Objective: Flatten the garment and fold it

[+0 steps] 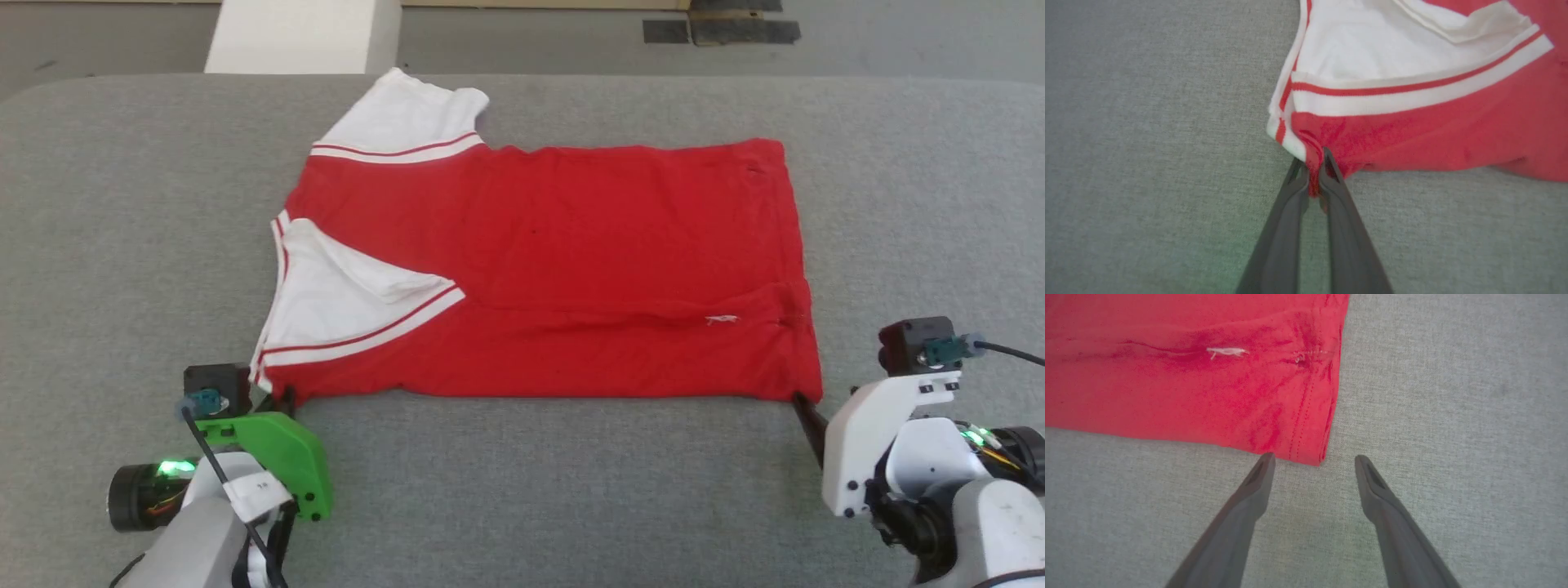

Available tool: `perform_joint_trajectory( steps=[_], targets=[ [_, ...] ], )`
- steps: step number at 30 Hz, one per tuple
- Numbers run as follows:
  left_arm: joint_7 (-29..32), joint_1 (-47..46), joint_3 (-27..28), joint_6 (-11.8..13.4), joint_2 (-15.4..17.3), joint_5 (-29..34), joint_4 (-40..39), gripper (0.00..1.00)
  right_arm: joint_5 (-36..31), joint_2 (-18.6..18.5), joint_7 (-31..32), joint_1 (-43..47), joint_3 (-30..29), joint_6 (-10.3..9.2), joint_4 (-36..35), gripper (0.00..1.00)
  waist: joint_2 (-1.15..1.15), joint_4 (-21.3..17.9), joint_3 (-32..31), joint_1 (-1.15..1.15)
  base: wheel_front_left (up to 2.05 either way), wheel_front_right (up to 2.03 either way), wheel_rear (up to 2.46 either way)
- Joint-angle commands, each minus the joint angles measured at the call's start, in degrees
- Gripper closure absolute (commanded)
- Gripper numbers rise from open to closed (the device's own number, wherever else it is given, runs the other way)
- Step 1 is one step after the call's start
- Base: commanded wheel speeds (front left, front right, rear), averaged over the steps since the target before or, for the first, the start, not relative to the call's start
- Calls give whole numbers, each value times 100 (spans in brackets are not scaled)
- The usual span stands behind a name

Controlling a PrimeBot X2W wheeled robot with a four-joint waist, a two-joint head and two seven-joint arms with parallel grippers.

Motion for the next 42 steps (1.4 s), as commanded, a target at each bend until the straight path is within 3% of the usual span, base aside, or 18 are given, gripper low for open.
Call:
perform_joint_trajectory(
  steps=[1, 8, 16, 17, 18, 27, 34, 42],
  targets=[
    [-116, 45, -26, 3, -34, 66, -71, 100, -54, 11, 66, -129, -123, -9, 106, 0, 0, 121, -89, 0, 0, 0, 0],
    [-356, 123, -84, 90, -9, 219, -698, 100, -22, 16, 118, -555, -549, -9, 772, 0, 0, 289, -51, 0, 0, 0, 0],
    [-260, 205, -147, 192, 81, 289, -1050, 100, 33, 17, 98, -729, -346, -9, 1498, 0, 0, 349, 73, 0, 0, 0, 0],
    [-254, 209, -148, 198, 87, 289, -1059, 100, 17, 17, 83, -730, -330, -9, 1557, 23, 0, 347, 80, 0, 0, 0, 0],
    [-249, 215, -148, 203, 93, 284, -1064, 100, 4, 17, 71, -728, -305, -9, 1624, 100, 0, 340, 83, 0, 0, 0, 0],
    [-197, 330, -146, 169, 229, 227, -912, 100, -109, 18, -40, -670, -323, -9, 1605, 100, 0, 216, -175, 0, 0, 0, 0],
    [5, 738, -180, 130, 478, 120, -954, 100, -122, -25, 225, -351, -420, -9, 968, 100, 0, 125, -618, 0, 0, 0, 0],
    [171, 1417, -173, 249, 734, -13, -1338, 100, 101, -360, 772, 398, -489, -9, 75, 100, 0, 162, -927, 0, 0, 0, 0]
  ],
)
